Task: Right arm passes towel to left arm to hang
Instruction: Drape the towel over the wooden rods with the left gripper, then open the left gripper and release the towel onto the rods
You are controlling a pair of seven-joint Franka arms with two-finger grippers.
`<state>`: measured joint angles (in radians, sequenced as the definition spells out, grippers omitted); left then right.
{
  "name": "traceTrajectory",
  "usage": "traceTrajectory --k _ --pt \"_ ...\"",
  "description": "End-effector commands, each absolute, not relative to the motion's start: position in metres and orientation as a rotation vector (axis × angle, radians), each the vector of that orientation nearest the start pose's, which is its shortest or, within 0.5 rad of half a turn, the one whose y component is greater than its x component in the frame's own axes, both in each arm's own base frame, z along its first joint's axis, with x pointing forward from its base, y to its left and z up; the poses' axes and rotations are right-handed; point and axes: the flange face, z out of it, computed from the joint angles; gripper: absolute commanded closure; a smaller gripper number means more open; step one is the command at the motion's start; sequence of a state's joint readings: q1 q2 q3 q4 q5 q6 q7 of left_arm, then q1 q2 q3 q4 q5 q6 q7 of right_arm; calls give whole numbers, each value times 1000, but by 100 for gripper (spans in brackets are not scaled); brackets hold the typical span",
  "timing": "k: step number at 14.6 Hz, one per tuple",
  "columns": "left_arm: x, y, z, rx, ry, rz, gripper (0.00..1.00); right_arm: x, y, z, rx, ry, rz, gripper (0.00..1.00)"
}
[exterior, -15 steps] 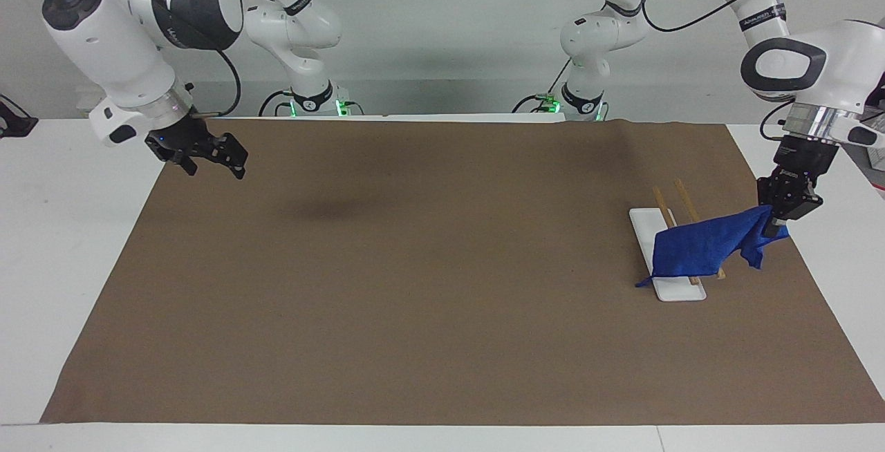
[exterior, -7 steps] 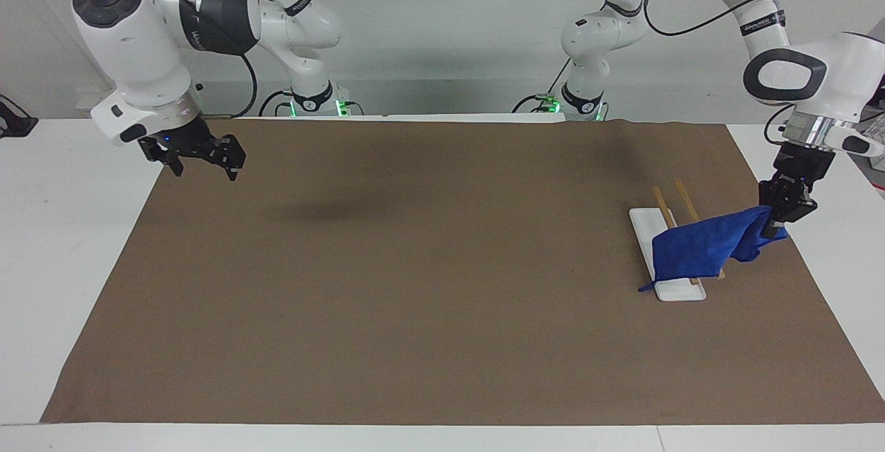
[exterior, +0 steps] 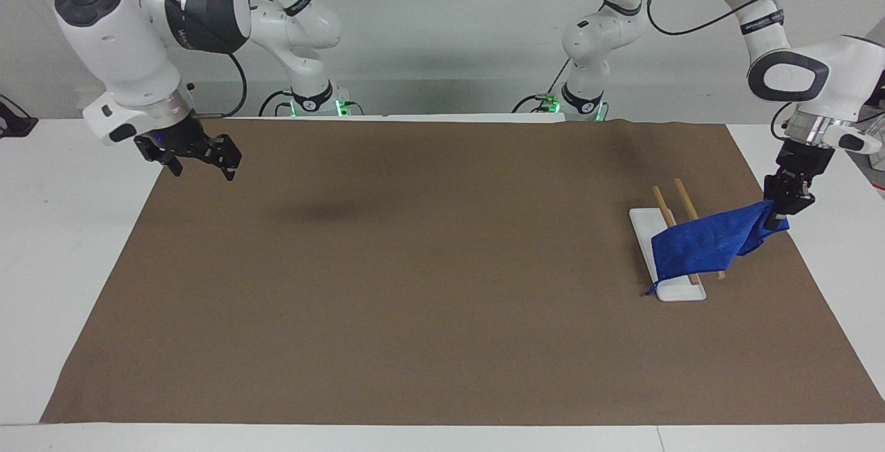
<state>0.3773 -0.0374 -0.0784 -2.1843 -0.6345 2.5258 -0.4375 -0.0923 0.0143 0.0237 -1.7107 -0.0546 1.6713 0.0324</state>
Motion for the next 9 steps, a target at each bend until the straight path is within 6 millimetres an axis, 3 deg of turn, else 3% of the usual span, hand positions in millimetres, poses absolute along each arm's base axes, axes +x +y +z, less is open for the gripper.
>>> traceTrajectory --k 1,4,5,7,9 --pt "521 180 446 -2920 -1995 -645 98 560 -46 561 -3152 176 102 0" --pt "519 179 442 -2919 -1995 -632 96 560 -49 561 -3149 186 102 0" --pt "518 181 442 -2917 -1997 -633 73 560 -48 561 -3149 183 102 0" --pt "518 181 442 -2916 -2000 -626 0 560 -49 561 -3149 183 102 0" --pt "519 185 445 -2915 -2004 -634 0 560 -48 561 -3151 178 100 0"
